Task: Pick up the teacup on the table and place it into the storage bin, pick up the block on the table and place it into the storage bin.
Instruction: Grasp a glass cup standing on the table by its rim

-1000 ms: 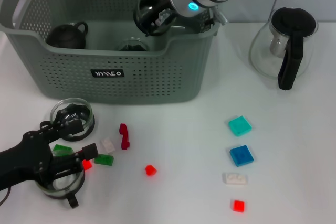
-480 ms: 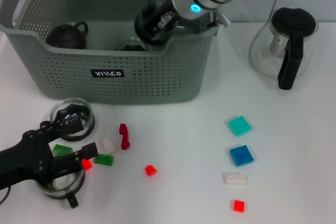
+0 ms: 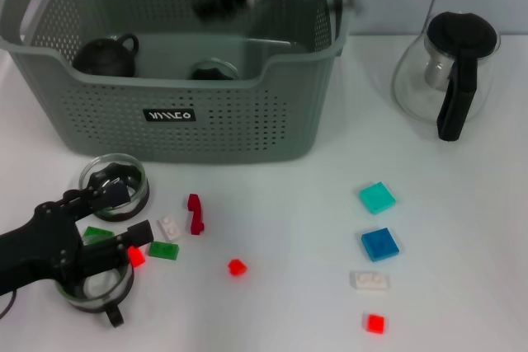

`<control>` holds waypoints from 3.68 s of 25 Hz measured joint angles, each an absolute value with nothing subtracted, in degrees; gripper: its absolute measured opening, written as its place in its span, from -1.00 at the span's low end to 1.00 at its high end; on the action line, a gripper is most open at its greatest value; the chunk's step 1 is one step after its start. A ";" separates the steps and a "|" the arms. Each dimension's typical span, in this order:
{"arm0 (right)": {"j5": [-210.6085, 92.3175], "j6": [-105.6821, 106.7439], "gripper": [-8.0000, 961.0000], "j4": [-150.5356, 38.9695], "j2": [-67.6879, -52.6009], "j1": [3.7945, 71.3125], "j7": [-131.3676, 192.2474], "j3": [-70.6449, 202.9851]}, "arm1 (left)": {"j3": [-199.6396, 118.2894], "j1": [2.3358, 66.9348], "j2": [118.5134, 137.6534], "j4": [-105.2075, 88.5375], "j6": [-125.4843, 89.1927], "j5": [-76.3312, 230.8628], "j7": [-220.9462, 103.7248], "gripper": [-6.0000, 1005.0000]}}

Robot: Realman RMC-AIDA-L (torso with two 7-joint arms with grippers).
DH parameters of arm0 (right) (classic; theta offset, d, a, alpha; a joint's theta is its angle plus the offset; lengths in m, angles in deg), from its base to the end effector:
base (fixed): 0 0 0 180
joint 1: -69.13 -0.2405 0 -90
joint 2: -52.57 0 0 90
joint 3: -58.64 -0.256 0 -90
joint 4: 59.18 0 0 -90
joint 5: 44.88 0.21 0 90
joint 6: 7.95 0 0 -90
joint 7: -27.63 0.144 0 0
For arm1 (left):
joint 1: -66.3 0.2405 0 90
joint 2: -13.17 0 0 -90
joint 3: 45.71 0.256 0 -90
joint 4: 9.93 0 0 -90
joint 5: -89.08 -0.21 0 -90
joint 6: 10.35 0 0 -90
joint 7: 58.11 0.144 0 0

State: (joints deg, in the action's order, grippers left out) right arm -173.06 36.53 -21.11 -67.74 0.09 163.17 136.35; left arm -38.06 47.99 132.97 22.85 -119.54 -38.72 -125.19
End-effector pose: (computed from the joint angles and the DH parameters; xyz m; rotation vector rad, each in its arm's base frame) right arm 0.0116 0.4701 -0.0728 -2.5781 0.5093 0.1883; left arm -0.3282 0.2233 0.0259 -2.4685 -0.7879 -1.0227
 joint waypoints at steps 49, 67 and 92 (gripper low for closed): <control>-147.80 89.36 0.74 -21.28 -66.70 42.70 101.96 111.10 | 6.14 24.93 131.09 64.58 -121.79 -67.39 -173.84 0.61; -148.03 89.31 0.74 -21.31 -66.61 42.49 103.13 110.32 | 19.57 29.26 137.26 64.89 -106.61 -73.60 -171.10 0.60; -148.06 89.31 0.74 -21.30 -66.29 42.83 104.33 110.32 | 23.78 29.27 136.67 59.22 -101.65 -74.66 -174.93 0.49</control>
